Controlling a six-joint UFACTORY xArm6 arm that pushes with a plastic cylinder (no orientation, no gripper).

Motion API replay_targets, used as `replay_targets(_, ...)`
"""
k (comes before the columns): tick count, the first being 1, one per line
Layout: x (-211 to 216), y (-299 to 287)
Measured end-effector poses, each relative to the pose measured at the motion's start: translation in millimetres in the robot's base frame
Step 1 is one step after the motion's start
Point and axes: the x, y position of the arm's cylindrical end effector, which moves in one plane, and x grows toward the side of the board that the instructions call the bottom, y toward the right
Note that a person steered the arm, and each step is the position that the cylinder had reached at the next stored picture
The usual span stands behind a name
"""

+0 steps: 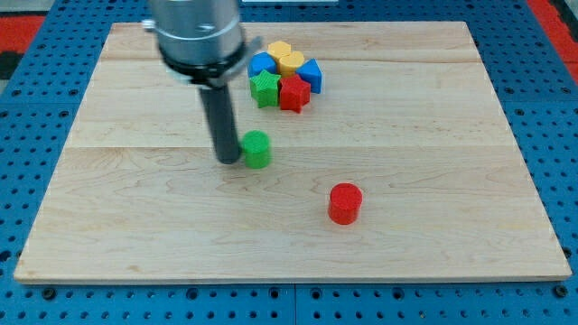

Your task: Move green circle to the blue triangle

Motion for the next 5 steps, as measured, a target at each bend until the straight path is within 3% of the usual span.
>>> replay_targets(1, -0.2, 47.2)
replay_targets(4, -0.2, 96.6)
replay_targets(5, -25.1, 96.3)
